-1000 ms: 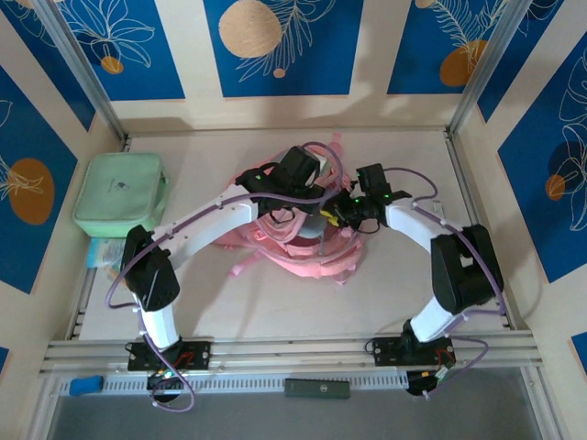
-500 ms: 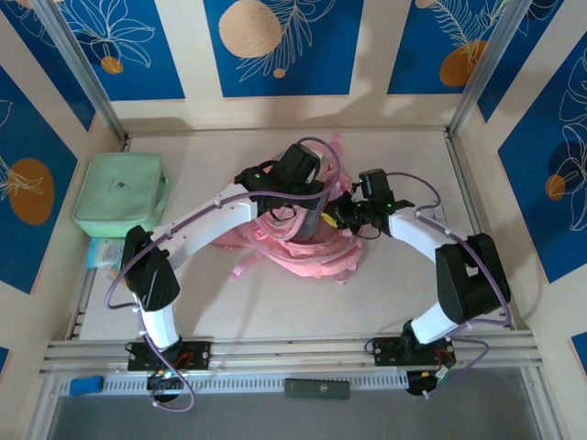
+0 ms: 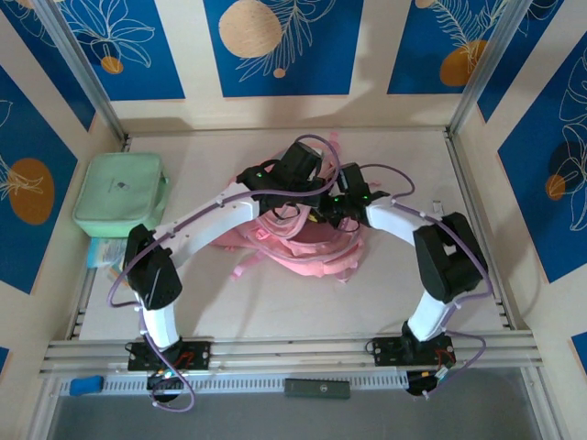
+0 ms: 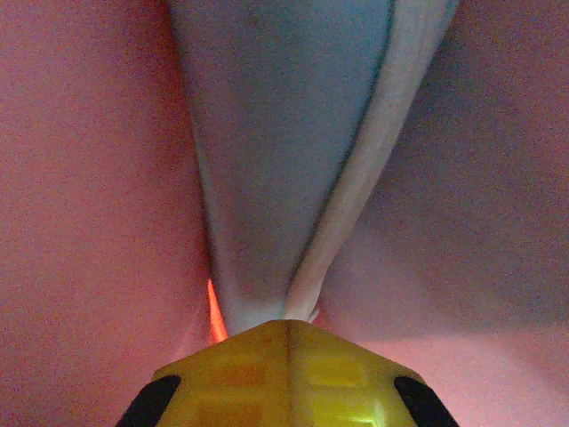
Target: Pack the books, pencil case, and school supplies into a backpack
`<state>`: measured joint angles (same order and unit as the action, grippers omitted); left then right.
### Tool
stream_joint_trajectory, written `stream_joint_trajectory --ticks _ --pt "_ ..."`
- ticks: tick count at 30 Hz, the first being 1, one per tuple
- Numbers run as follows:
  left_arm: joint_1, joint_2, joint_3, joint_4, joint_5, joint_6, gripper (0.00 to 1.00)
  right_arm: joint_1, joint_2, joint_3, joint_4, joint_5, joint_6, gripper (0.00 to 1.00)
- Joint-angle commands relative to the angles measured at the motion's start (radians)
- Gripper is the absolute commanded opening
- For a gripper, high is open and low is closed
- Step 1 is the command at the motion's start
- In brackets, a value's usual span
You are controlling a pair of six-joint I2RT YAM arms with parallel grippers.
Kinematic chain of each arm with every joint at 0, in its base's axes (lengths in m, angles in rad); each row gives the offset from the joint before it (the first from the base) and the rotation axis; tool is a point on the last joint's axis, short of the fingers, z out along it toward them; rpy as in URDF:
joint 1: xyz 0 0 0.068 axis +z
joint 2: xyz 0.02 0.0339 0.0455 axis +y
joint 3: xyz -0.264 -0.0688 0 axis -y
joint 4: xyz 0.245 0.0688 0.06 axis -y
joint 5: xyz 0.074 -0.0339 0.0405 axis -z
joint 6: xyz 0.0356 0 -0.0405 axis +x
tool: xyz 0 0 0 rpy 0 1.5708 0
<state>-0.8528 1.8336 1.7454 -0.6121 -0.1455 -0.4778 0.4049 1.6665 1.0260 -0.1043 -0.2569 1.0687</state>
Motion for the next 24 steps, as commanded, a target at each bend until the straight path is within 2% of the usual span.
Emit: stream_joint_trajectory --ticks 1,5,6,8,10,12,15,17,20,24 --pt "-0.003 0.045 0.073 0.107 0.050 -0.065 0.00 -0.092 -0.169 -0.065 -0.139 0.035 -0.120 0.05" --pt "-0.004 0.147 0.142 0.149 0.140 -0.106 0.00 -0.245 -0.284 -0.080 -0.335 0.058 -0.243 0.09" --pt "-0.004 0.176 0.178 0.132 0.157 -0.106 0.03 -0.279 -0.319 -0.087 -0.365 0.066 -0.279 0.10" --pt "-0.003 0.196 0.205 0.102 0.202 -0.094 0.25 -0.315 -0.376 -0.076 -0.442 0.083 -0.359 0.16" --pt "-0.003 0.157 0.170 0.098 0.245 -0.088 0.46 -0.303 -0.410 -0.046 -0.537 0.122 -0.423 0.21" --pt "-0.003 0.062 0.063 0.151 0.291 -0.080 0.54 -0.262 -0.432 -0.013 -0.628 0.183 -0.474 0.25" --pt "-0.002 -0.128 -0.194 0.270 0.238 -0.156 0.62 -0.135 -0.454 0.018 -0.714 0.267 -0.513 0.31" --pt "0.005 -0.230 -0.368 0.358 0.203 -0.233 0.64 -0.016 -0.454 0.031 -0.737 0.300 -0.557 0.36" --pt "0.027 -0.310 -0.582 0.459 0.166 -0.367 0.63 0.162 -0.421 0.031 -0.751 0.366 -0.577 0.42" --pt "0.062 -0.294 -0.735 0.622 0.228 -0.491 0.59 0.318 -0.316 0.068 -0.776 0.495 -0.602 0.48"
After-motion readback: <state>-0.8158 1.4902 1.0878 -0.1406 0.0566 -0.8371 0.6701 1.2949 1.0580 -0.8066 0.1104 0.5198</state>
